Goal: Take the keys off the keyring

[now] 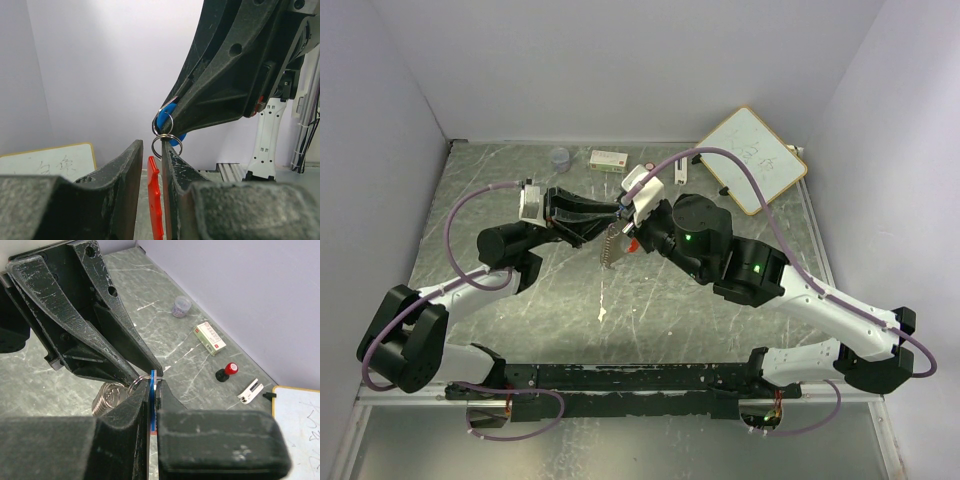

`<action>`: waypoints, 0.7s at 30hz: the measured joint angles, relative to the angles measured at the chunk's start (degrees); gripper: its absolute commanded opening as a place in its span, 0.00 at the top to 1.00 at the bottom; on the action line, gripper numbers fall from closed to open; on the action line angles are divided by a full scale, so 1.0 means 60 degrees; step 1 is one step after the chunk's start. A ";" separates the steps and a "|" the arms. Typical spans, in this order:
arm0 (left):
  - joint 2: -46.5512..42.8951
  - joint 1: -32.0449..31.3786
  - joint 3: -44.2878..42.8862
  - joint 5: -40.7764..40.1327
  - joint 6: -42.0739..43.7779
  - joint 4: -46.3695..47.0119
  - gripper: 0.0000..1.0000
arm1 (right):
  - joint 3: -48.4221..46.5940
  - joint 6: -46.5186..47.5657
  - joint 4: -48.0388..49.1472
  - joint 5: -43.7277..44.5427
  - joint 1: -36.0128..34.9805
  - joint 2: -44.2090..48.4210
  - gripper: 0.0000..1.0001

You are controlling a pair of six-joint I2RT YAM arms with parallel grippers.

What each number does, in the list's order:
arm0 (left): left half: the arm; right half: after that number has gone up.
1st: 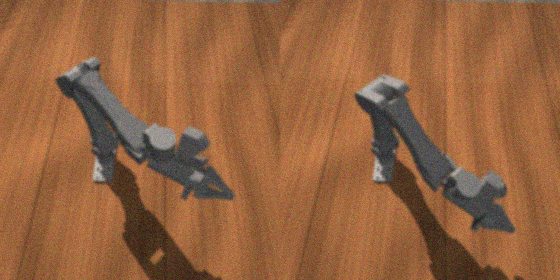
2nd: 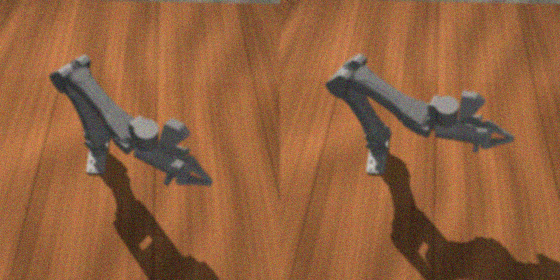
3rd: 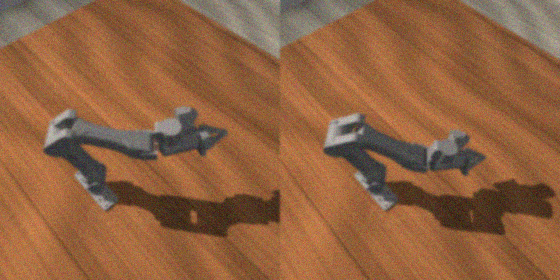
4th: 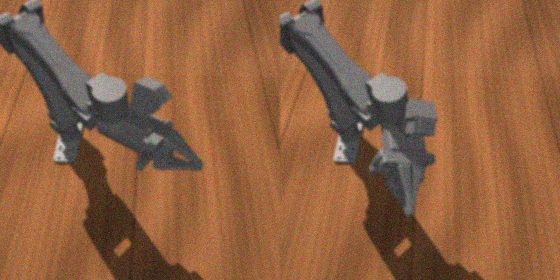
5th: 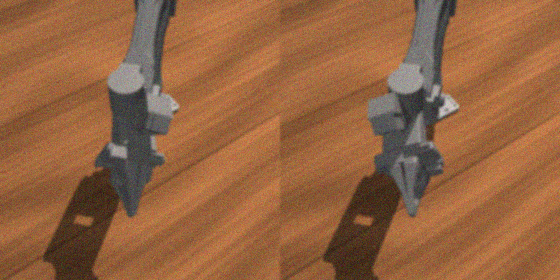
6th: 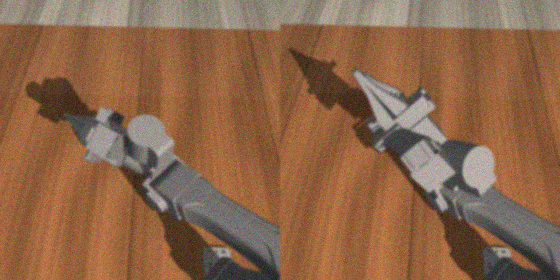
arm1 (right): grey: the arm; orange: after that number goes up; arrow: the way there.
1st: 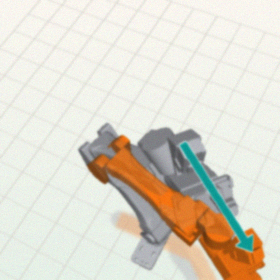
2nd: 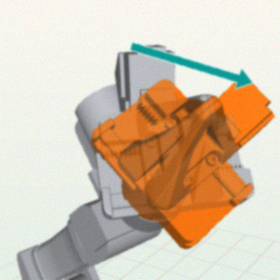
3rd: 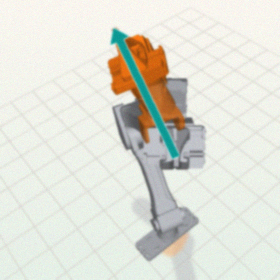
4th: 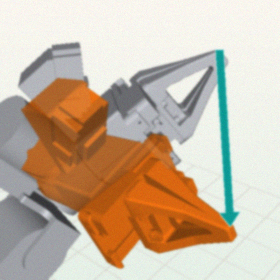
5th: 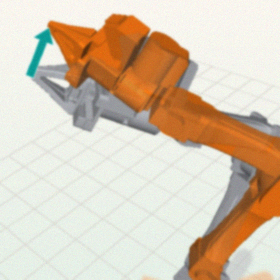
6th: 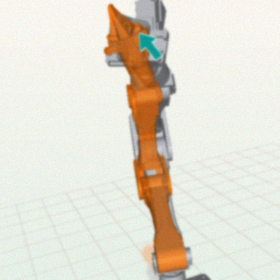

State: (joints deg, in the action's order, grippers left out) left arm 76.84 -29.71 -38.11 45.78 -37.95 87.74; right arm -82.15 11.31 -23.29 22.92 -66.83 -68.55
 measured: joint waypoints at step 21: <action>0.0106 0.0098 -0.0142 0.0018 -0.0113 0.0015 0.93 | 0.0000 0.0222 0.0273 -0.0175 0.0040 -0.0153 1.00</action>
State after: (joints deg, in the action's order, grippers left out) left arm 77.47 -29.12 -38.96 45.89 -38.63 87.83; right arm -82.15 12.64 -21.65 21.87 -66.59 -69.47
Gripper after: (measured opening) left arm 0.081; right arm 0.025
